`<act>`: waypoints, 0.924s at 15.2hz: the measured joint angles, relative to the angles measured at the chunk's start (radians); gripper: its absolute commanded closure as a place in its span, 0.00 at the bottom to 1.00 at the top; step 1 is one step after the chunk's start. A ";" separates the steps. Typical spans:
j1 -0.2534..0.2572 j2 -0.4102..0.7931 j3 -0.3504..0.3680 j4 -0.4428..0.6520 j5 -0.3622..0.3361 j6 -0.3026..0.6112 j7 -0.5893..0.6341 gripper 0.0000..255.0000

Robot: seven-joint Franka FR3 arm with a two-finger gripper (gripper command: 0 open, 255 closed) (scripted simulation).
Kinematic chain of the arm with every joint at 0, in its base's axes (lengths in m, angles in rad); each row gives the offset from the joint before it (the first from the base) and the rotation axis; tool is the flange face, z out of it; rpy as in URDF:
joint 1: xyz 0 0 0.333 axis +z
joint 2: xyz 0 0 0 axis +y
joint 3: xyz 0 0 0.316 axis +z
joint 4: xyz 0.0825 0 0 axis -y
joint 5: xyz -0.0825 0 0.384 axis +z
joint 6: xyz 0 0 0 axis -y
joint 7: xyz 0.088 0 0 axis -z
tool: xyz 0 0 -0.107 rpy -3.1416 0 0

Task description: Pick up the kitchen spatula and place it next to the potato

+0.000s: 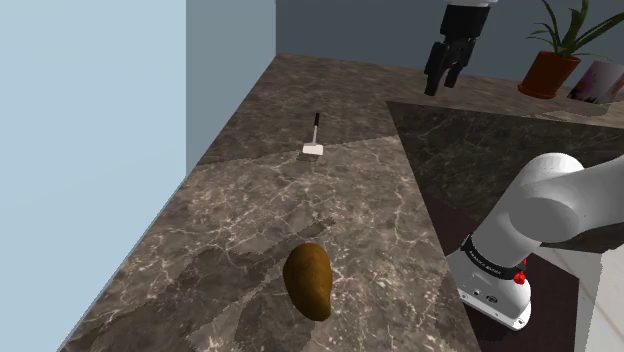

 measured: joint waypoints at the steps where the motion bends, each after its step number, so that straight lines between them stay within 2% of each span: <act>1: 0.000 0.000 0.000 0.000 0.000 0.000 0.000 0.00; 8: -0.031 0.135 0.085 -0.023 0.053 0.183 0.200 0.00; 14: -0.066 0.312 0.158 0.001 0.070 0.362 0.396 0.00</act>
